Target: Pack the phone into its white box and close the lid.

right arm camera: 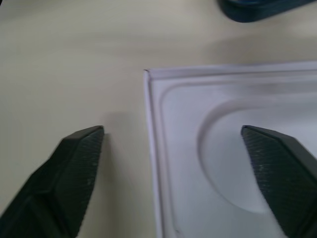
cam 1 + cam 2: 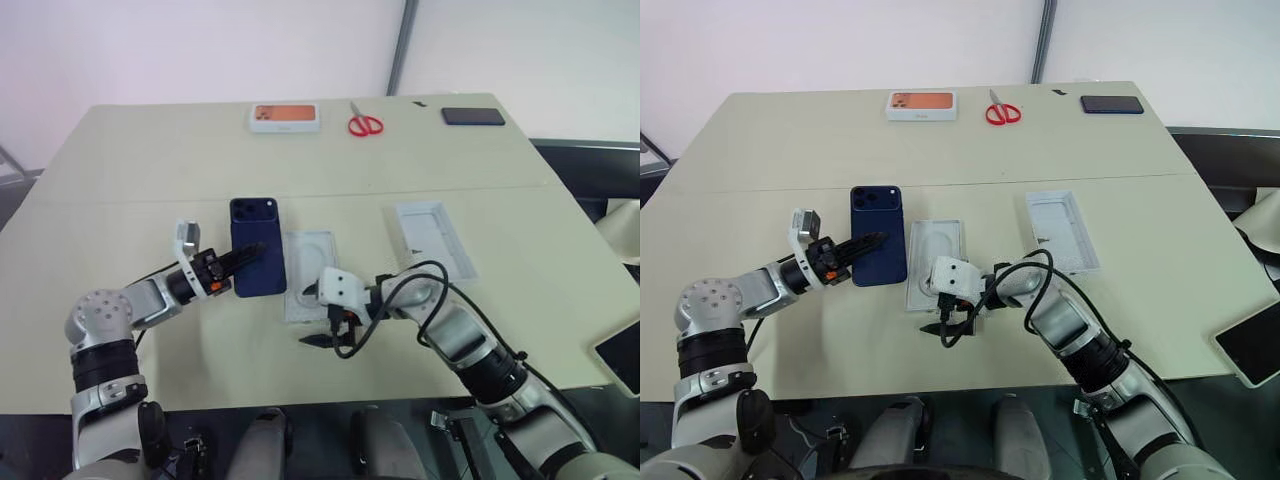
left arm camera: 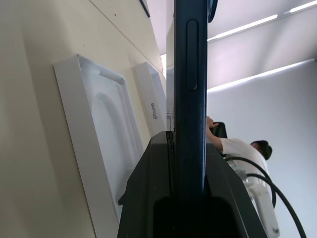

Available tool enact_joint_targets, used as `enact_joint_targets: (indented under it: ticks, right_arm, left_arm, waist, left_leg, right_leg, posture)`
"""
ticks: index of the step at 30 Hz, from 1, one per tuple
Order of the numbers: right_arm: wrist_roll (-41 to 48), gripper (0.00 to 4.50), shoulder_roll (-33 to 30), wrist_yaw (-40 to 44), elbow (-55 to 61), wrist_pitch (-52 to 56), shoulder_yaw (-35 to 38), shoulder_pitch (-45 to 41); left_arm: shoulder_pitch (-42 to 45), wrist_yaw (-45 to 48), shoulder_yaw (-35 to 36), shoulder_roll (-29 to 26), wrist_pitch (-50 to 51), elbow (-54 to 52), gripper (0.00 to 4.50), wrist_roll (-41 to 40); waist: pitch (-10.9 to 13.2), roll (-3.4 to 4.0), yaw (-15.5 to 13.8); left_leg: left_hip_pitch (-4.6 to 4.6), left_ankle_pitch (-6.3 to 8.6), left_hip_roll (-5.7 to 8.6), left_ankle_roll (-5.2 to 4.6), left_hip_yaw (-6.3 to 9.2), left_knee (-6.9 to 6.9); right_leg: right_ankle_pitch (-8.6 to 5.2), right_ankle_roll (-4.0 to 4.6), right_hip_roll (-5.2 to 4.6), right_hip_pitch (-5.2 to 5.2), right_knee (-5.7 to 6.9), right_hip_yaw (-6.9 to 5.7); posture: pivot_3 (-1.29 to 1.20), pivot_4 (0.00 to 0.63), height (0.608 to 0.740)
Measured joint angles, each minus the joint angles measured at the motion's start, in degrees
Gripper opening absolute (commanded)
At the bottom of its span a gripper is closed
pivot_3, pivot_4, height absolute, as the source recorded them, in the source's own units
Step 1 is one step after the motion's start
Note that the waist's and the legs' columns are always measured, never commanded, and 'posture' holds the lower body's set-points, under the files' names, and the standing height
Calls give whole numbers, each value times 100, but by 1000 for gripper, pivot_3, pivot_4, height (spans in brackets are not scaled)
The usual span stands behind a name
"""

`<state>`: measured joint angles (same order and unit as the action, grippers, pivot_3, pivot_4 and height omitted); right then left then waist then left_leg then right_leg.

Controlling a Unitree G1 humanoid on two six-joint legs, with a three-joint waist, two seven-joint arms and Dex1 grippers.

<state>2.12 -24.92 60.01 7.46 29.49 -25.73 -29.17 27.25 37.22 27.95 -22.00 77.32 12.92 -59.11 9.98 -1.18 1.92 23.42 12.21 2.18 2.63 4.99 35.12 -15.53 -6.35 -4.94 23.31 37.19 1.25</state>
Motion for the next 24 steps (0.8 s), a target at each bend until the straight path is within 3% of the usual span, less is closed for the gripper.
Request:
enact_joint_targets:
  ticks: [5,12,17,24]
  right_arm:
    - [542,4440,-620,235,200,30,829,31]
    - [1117,4440,-870,281,-63,-679,1924,458]
    - [1218,4440,-1037,399,-256,-1187,2159,897]
    - [1190,4440,-1016,307,-312,-1368,2109,899]
  left_arm:
    - [-42,-335,5,285,99,-176,0,-138]
    - [-134,-846,-66,894,83,-475,0,-194]
    - [-304,-1109,-309,1256,38,-633,0,-213]
    - [-304,-1166,-589,1221,-157,-631,0,-103]
  waist:
    - [2,-4,-100]
    - [7,-12,-121]
    - [9,-14,-98]
    - [9,-14,-120]
  left_leg:
    - [1,0,2,-1,-3,2]
    - [1,0,5,-1,-8,2]
    - [-1,0,7,-1,-14,5]
    - [0,0,6,-1,-12,5]
  right_leg:
    - [0,0,-5,-4,-4,-1]
    - [0,-1,-5,-9,-8,-2]
    - [0,-1,0,-10,-8,-1]
    - [0,0,6,-10,-8,-1]
  posture:
    - [0,150,740]
    - [0,150,740]
    - [0,150,740]
    - [0,150,740]
